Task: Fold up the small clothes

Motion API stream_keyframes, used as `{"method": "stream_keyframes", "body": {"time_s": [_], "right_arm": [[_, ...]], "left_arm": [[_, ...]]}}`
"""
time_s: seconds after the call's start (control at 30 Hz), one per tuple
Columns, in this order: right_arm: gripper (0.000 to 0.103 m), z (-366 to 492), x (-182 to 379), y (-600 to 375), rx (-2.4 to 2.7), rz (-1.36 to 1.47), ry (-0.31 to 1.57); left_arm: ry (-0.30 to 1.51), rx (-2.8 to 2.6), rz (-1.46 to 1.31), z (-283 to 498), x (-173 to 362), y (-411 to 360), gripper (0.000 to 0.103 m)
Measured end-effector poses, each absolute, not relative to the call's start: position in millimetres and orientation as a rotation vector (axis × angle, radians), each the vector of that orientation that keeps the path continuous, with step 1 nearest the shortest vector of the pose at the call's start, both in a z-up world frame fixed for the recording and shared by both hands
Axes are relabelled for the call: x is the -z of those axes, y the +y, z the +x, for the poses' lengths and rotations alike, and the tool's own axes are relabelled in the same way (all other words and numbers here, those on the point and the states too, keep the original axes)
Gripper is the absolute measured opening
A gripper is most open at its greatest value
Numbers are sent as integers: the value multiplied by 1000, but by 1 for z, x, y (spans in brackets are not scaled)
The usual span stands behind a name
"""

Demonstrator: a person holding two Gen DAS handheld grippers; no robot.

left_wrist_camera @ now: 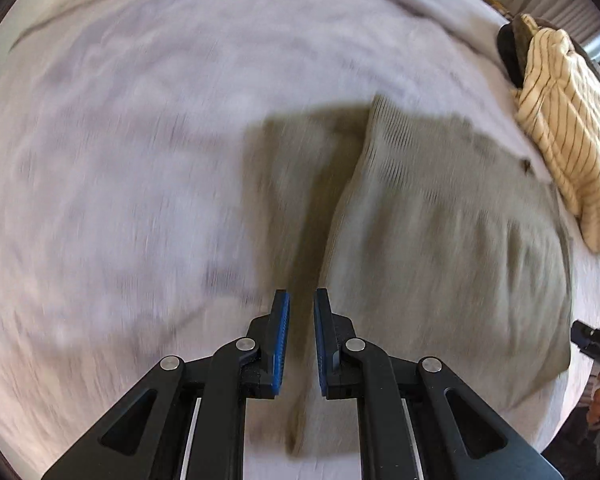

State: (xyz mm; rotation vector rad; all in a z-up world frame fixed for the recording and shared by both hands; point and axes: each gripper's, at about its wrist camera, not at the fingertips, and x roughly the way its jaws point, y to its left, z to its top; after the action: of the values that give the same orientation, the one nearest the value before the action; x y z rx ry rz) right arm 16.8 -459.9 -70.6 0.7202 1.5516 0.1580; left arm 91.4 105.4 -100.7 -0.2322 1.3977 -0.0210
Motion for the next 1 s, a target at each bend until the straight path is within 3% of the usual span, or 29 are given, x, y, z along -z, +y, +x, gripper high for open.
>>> {"method": "stream_keyframes", "body": {"time_s": [0.17, 0.37, 0.5, 0.77, 1.0], "right_arm": [[5, 7, 60, -449, -175, 714, 1531], [5, 0, 94, -459, -56, 744, 1606], [10, 1, 75, -453, -7, 664, 1594], [10, 6, 25, -397, -26, 458, 1466], [9, 4, 69, -381, 10, 405, 1624]], "left_arm": [[1421, 24, -271, 61, 106, 103, 14], [1441, 29, -244, 47, 113, 101, 14], [1424, 21, -227, 44, 104, 97, 14], [1400, 78, -227, 31, 85, 86, 14], [1492, 67, -137, 19, 122, 73, 14]]}}
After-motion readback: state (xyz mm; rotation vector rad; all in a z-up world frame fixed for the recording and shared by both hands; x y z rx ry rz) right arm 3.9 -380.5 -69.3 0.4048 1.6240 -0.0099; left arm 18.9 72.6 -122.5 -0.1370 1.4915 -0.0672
